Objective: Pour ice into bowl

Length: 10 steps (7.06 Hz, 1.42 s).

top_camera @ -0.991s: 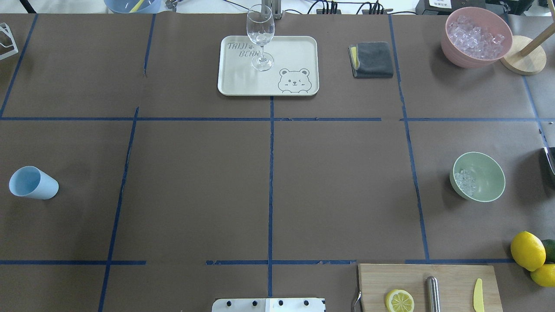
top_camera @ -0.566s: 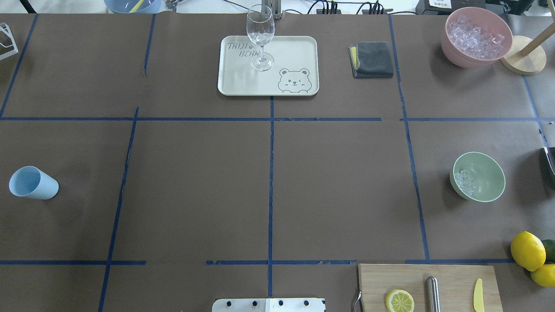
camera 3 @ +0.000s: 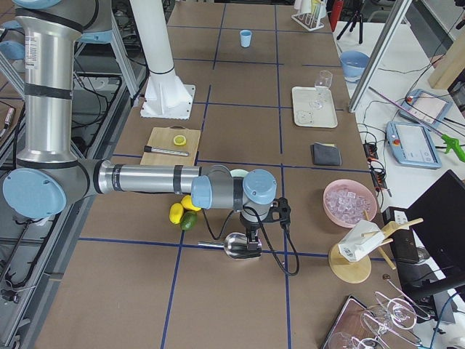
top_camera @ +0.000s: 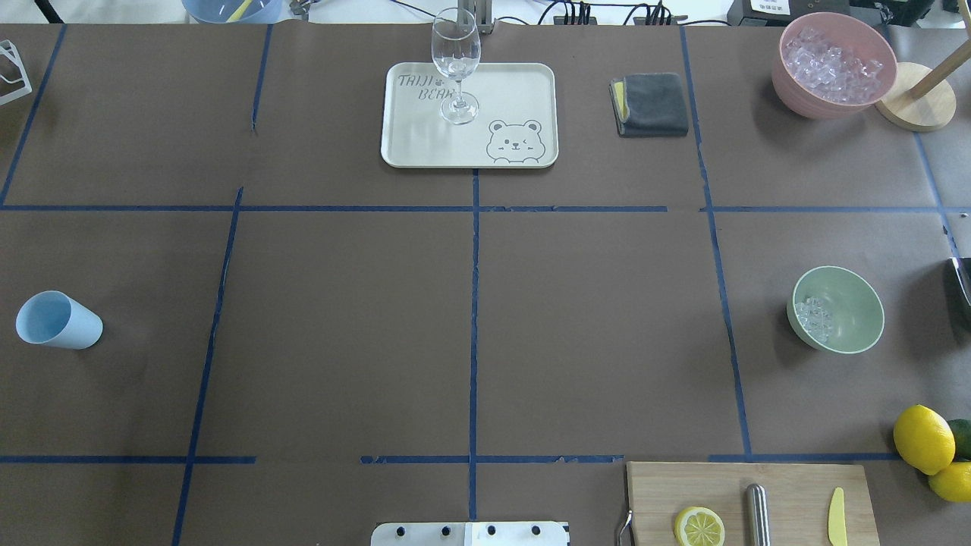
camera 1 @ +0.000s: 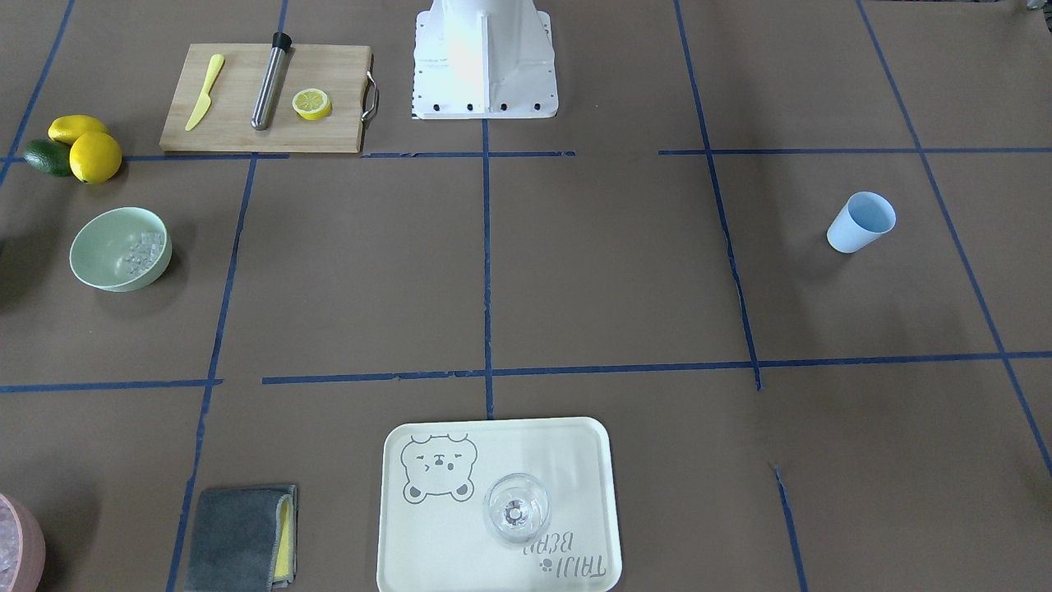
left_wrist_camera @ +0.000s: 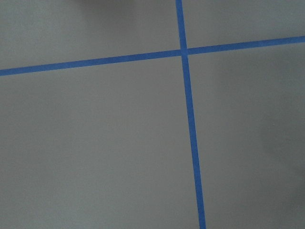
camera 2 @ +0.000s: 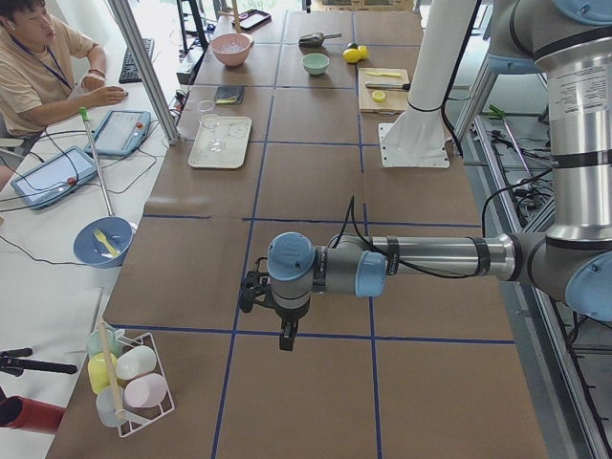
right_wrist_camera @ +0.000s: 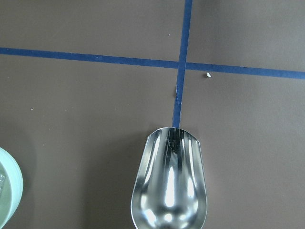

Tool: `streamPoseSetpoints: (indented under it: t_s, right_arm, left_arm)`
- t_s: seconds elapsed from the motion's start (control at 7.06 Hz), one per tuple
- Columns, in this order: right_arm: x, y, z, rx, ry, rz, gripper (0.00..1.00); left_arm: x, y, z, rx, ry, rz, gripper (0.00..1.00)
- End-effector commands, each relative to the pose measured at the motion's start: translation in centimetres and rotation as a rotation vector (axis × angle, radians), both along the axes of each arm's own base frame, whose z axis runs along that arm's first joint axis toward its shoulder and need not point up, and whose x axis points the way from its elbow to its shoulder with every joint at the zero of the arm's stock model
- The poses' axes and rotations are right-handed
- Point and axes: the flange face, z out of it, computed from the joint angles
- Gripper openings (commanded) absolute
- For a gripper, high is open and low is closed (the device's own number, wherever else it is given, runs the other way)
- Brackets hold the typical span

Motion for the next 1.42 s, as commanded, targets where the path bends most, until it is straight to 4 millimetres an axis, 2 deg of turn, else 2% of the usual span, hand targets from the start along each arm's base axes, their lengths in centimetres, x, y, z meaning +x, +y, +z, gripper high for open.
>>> streamPoseSetpoints:
  t_s: [0.0, 0.28, 0.57, 0.85, 0.99, 1.27]
  right_arm:
    - [-0.5, 0.2, 0.4, -0.006, 0.001, -0.011, 1.0]
    - [-0.5, 0.0, 0.3, -0.003, 0.008, -0.011, 1.0]
    - [-0.4, -0.6, -0.4, 0.015, 0.01, -0.012, 1.0]
    - [-0.5, -0.6, -0.1, 0.002, 0.009, -0.006, 1.0]
    - [-0.4, -0.6, 0.4, -0.012, 0.007, -0.001, 1.0]
    - [-0.4, -0.7, 0.2, -0.001, 0.008, -0.006, 1.0]
  left_arm:
    - [0.1, -0.5, -2.4, 0.04, 0.016, 0.002, 1.0]
    - [0.1, -1.2, -4.4, 0.083, 0.016, 0.004, 1.0]
    - [0.1, -0.9, -4.0, 0.075, 0.015, 0.005, 1.0]
    - [0.1, -1.4, -4.1, 0.079, 0.013, 0.003, 1.0]
    - [0.1, -1.4, -4.7, 0.092, 0.012, 0.004, 1.0]
    - [-0.2, -1.8, -5.5, 0.106, 0.014, -0.003, 1.0]
